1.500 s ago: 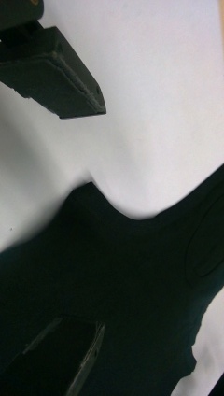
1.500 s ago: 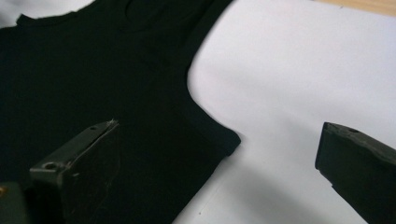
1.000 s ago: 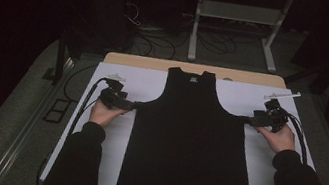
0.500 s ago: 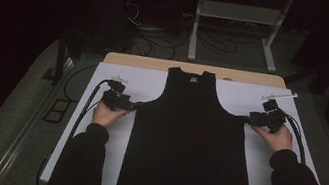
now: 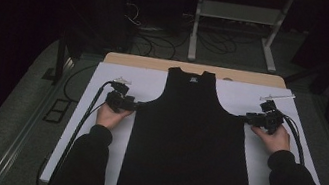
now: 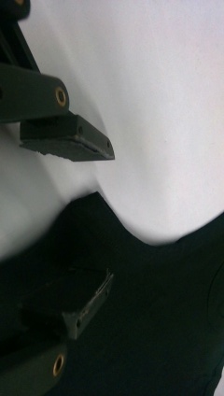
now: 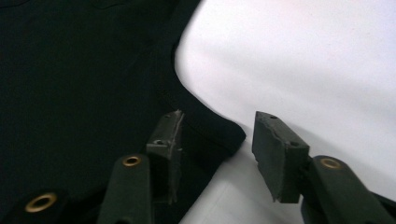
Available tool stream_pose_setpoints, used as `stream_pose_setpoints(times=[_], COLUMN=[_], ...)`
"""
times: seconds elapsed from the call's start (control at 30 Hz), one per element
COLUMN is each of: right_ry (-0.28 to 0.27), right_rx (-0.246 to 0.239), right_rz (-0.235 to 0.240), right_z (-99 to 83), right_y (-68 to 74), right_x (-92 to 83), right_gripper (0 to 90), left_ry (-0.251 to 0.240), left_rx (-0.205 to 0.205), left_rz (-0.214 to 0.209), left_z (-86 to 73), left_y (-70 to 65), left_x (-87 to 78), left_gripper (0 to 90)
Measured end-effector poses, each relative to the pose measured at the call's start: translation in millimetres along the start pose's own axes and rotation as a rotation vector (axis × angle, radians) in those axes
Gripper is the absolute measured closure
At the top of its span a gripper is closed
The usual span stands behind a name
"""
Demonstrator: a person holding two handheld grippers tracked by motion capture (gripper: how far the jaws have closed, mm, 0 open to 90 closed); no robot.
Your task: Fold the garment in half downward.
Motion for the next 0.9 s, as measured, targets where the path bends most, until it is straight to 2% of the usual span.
stream_pose_setpoints(times=[0.27, 0.43, 0.47, 0.57, 0.63, 0.73, 0.9], right_ry=[-0.004, 0.003, 0.009, 0.005, -0.004, -0.004, -0.010], right_rx=[0.006, 0.012, 0.005, 0.001, 0.009, 0.016, 0.025], right_rz=[-0.035, -0.042, -0.048, -0.062, -0.055, -0.048, -0.043], right_z=[-1.4, -2.2, -2.9, -3.1, -2.6, -2.7, -4.0], right_y=[0.9, 1.6, 2.9, 3.6, 2.8, 2.5, 1.9], right_x=[4.0, 7.0, 8.9, 9.2, 8.0, 7.1, 6.6], right_gripper=[61.1, 67.7, 72.7, 79.8, 83.6, 84.6, 85.6], left_ry=[-0.010, -0.015, -0.016, -0.016, -0.017, -0.024, -0.024], left_rx=[-0.012, -0.021, -0.019, -0.029, -0.034, -0.040, -0.047], left_rz=[0.028, 0.020, 0.026, 0.029, 0.029, 0.032, 0.026], left_z=[1.1, 1.1, 1.4, 1.8, 2.2, 3.2, 3.5], left_y=[-1.9, -4.7, -5.9, -6.7, -6.7, -6.5, -6.8], left_x=[3.2, 5.9, 7.2, 8.6, 8.5, 7.0, 6.1], left_gripper=[52.6, 64.0, 66.3, 72.6, 77.0, 84.8, 86.7])
Point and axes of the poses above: each handheld gripper's, and its own axes: x roughly forward along the jaws, z roughly out of its top, y roughly to its left, the point moved 3 cm from there along x, roughly forward along the jaws, and after that the axes turned 2 degrees about -y, right-handed, at the moved point
